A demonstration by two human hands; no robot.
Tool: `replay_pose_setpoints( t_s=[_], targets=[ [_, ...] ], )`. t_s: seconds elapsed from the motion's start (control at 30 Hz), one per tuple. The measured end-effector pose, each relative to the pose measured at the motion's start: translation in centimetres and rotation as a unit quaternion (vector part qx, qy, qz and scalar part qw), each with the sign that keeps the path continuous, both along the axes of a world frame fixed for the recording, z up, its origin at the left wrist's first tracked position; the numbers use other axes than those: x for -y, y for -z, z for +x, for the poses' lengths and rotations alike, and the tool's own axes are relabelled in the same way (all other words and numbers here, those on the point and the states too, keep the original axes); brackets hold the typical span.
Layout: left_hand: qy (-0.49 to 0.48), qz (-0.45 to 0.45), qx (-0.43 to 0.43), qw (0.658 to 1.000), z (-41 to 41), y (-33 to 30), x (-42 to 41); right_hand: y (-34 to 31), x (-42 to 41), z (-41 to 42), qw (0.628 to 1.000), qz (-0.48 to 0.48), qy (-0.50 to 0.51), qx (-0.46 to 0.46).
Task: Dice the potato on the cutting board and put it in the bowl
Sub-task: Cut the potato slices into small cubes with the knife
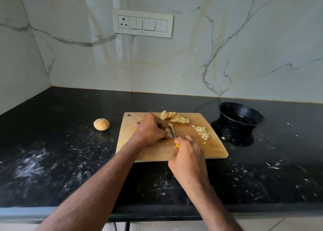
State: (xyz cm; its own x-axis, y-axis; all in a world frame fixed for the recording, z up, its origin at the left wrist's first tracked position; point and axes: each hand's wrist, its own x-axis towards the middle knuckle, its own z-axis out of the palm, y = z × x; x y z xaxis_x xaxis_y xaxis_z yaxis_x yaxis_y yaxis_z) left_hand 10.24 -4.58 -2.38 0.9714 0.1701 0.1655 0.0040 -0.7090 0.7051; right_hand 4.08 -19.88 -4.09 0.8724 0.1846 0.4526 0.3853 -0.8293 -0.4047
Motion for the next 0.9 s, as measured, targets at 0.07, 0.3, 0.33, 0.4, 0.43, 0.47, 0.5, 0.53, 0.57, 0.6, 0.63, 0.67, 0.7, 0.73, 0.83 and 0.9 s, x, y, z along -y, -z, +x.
replay_pose_setpoints(
  t_s=[0.07,0.3,0.33,0.4,0.43,0.47,0.5,0.53,0.57,0.6,0.63,0.67,0.7,0.73,0.83,0.9],
  targets=[
    [0.002,0.003,-0.003,1.000,0.1,0.0,0.0,0.0,-0.3,0.2,1.000,-0.004,0.005,0.000],
    [0.006,0.000,-0.004,1.000,0.2,0.1,-0.4,-0.1,-1.1,1.1,1.000,-0.019,0.000,-0.009],
    [0.008,0.000,-0.003,1.000,0.2,0.1,-0.4,-0.3,-1.2,1.3,1.000,-0.021,-0.004,-0.012],
    [0.009,0.004,-0.001,1.000,0.1,0.2,-0.3,-0.6,-1.4,1.7,0.999,-0.026,-0.009,-0.018],
    [0.007,0.010,0.001,1.000,0.1,0.3,-0.2,-0.7,-1.5,1.7,0.999,-0.030,-0.011,-0.020],
    [0.002,0.018,0.004,1.000,0.0,0.3,-0.1,-0.7,-1.5,1.7,0.999,-0.032,-0.011,-0.020],
    [-0.005,0.021,0.005,1.000,0.1,0.3,0.0,-0.7,-1.4,1.5,0.999,-0.034,-0.011,-0.021],
    [-0.012,0.021,0.008,1.000,0.1,0.4,0.1,-0.6,-1.2,1.3,0.999,-0.035,-0.012,-0.021],
    [-0.019,0.023,0.010,1.000,0.1,0.4,0.1,-0.5,-1.0,1.1,0.999,-0.036,-0.012,-0.020],
    [-0.024,0.026,0.009,0.999,0.2,0.3,0.1,-0.3,-0.8,0.8,0.999,-0.038,-0.014,-0.019],
    [-0.027,0.026,0.008,0.999,0.2,0.3,0.2,-0.2,-0.5,0.5,0.999,-0.042,-0.016,-0.018],
    [-0.026,0.026,0.006,0.999,0.2,0.3,0.2,-0.1,-0.2,0.3,0.999,-0.046,-0.018,-0.016],
    [-0.023,0.025,0.005,0.999,0.1,0.3,0.2,-0.1,0.2,0.0,0.999,-0.048,-0.018,-0.014],
    [-0.022,0.021,0.004,1.000,0.1,0.4,0.1,0.0,0.6,-0.1,0.999,-0.049,-0.016,-0.012],
    [-0.022,0.004,0.004,1.000,0.1,0.4,0.1,0.3,1.6,-0.5,0.999,-0.033,0.000,-0.006],
    [-0.021,-0.001,0.007,1.000,0.1,0.4,0.1,0.4,1.9,-0.7,1.000,-0.015,0.013,-0.005]
  ],
)
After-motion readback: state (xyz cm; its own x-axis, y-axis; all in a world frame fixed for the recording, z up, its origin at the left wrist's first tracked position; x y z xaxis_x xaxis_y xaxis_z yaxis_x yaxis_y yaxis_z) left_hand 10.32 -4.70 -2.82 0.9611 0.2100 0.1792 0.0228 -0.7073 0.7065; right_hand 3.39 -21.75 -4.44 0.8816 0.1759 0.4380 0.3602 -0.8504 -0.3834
